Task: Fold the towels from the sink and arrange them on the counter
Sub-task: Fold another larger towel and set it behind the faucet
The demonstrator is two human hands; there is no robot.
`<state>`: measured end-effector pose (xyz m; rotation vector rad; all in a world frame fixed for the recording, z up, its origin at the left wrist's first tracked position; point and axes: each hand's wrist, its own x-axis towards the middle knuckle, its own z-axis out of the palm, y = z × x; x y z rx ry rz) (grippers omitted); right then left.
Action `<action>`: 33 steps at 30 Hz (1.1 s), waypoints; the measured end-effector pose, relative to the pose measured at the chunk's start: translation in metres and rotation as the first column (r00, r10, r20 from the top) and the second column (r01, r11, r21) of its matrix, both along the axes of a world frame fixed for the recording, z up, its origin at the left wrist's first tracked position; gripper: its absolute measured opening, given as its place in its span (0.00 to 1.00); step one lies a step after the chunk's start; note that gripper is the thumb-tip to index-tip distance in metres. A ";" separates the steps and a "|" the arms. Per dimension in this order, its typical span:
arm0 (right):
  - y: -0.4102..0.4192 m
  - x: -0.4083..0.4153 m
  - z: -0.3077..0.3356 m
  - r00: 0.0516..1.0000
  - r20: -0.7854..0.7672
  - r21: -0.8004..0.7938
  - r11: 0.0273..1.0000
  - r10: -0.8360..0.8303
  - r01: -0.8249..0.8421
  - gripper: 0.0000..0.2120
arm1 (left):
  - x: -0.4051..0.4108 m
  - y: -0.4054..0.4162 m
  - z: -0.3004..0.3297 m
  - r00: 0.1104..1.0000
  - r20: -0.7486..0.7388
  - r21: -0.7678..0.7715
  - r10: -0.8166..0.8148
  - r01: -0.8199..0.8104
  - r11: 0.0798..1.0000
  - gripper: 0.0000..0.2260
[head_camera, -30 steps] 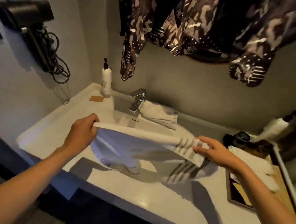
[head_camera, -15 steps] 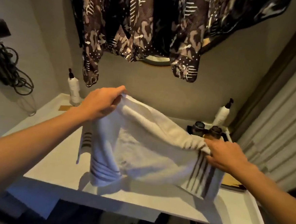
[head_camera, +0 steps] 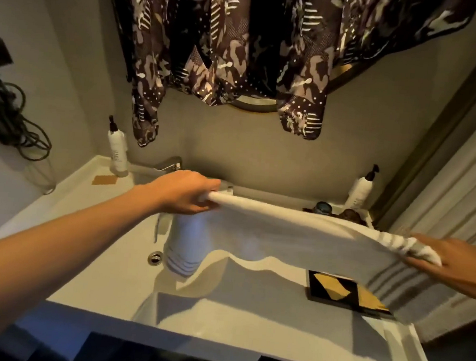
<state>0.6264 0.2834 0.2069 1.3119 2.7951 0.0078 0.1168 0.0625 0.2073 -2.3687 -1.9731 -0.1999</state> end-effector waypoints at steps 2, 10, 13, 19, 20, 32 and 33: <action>-0.006 -0.004 0.013 1.000 0.000 0.029 0.999 -0.018 0.018 0.22 | 0.002 0.010 -0.002 1.000 0.004 0.024 0.022 -0.022 0.999 0.13; 0.058 0.016 0.039 0.990 -0.042 0.249 0.958 -0.135 0.141 0.16 | 0.055 0.085 0.013 0.979 0.148 0.249 0.137 -0.171 0.953 0.17; 0.076 0.025 0.061 0.993 -0.049 0.440 0.891 -0.104 0.115 0.21 | 0.071 0.104 0.025 0.965 0.187 0.380 0.186 -0.245 0.892 0.12; 0.051 0.048 0.010 0.974 0.220 0.420 0.907 -0.059 -0.040 0.18 | 0.098 0.102 -0.052 0.915 0.397 0.106 0.070 -0.122 0.987 0.17; 0.042 0.048 -0.010 0.963 0.262 0.379 0.924 -0.060 -0.046 0.19 | 0.106 0.096 -0.080 0.903 0.411 -0.019 0.121 -0.124 0.992 0.20; -0.024 0.052 -0.210 0.804 0.591 -0.169 0.965 -0.063 0.201 0.30 | 0.224 0.073 -0.210 0.992 0.092 -0.555 -0.082 0.119 0.823 0.19; -0.019 0.048 -0.207 0.825 0.562 -0.203 0.955 -0.067 0.216 0.33 | 0.238 0.088 -0.208 0.989 0.143 -0.518 -0.024 0.095 0.850 0.16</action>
